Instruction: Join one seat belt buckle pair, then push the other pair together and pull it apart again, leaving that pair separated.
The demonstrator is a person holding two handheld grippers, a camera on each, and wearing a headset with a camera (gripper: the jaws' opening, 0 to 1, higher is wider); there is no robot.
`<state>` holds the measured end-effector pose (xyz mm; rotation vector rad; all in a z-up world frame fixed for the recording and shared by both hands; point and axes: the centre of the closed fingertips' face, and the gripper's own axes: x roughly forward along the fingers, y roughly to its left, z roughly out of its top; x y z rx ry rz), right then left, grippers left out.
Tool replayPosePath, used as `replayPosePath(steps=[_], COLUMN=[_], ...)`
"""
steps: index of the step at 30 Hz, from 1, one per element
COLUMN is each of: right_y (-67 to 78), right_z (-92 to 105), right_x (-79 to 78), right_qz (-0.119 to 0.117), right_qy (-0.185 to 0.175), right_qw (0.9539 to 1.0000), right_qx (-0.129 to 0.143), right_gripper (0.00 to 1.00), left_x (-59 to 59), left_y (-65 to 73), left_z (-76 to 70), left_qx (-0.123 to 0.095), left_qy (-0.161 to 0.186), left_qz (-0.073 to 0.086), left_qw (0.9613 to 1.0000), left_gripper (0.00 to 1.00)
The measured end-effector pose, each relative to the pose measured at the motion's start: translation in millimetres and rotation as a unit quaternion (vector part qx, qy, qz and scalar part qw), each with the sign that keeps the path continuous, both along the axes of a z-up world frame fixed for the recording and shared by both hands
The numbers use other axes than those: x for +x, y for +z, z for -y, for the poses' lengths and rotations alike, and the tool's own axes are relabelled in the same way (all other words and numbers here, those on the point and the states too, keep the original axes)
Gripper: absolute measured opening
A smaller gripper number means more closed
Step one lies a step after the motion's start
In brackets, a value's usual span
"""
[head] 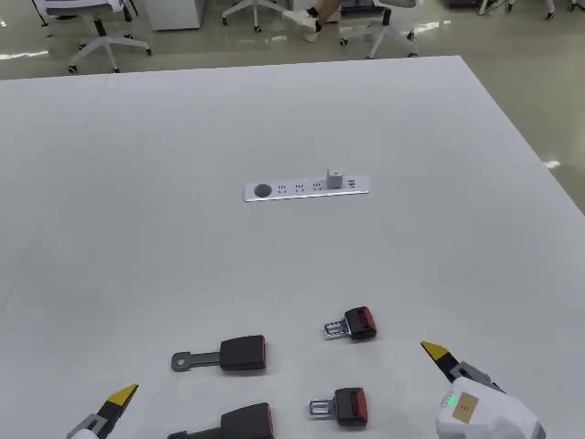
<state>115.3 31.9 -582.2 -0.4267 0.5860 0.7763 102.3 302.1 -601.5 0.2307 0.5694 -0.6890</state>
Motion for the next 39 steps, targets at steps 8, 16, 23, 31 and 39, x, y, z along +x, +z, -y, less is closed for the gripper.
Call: replayPosePath(steps=[8, 16, 23, 31, 39], right_y=[-1.2, -0.8, -4.9, -9.5, -16.4], right_z=[-3.7, -1.7, -1.4, -7.5, -11.9], right_x=[-1.4, -0.4, -1.4, -1.6, 3.8], right_qz=[-0.004, 0.000, -0.008, -0.019, -0.025], right_qy=[0.006, 0.017, 0.031, 0.053, 0.064], right_qw=[1.0000, 0.9998, 0.9992, 0.9982, 0.9975], right_qx=[0.004, -0.010, -0.022, -0.019, -0.013], right_gripper=[0.99, 0.98, 0.96, 0.90, 0.89], left_x=[-1.6, -2.9, -8.2, -10.2, -1.5], left_y=[-2.0, -0.8, -3.7, -8.7, -11.1], left_z=[1.5, 3.6, 5.1, 8.6, 18.4], left_qx=[0.006, 0.007, 0.029, 0.044, 0.050], left_qy=[-0.005, -0.012, -0.038, -0.072, -0.086], left_qz=[-0.004, -0.005, -0.015, -0.033, -0.043], left_qw=[1.0000, 0.9999, 0.9987, 0.9959, 0.9941], left_gripper=[1.00, 1.00, 0.98, 0.94, 0.89])
